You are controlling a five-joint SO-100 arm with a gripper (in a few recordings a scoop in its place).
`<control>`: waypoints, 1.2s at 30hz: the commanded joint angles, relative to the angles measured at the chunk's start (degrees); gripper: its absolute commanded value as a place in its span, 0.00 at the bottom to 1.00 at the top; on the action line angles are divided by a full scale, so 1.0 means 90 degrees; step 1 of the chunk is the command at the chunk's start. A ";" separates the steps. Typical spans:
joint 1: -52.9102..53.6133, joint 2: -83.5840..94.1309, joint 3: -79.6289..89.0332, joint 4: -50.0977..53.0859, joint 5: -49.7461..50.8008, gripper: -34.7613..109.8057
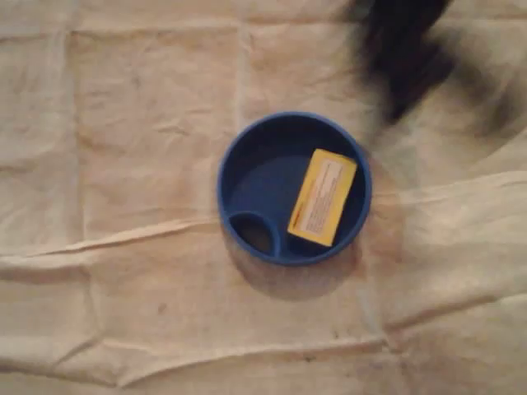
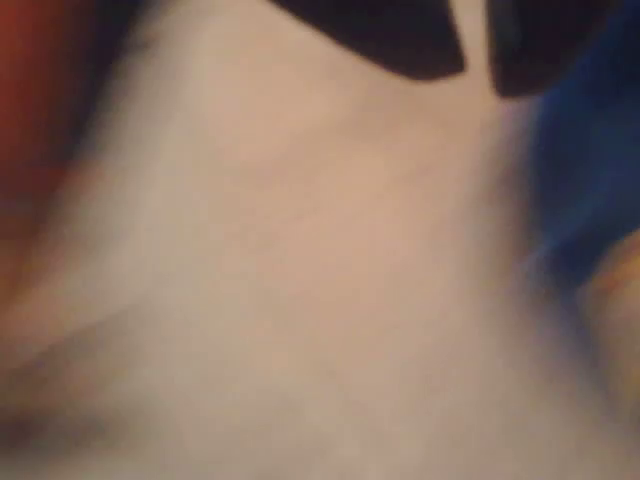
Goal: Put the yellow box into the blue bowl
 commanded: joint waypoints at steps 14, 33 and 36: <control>-0.1621 0.3330 -0.0205 0.0029 -0.0059 0.24; -0.2012 0.4600 -0.0195 0.0039 -0.1709 0.24; -0.2041 0.4893 -0.0068 0.0039 -0.1709 0.24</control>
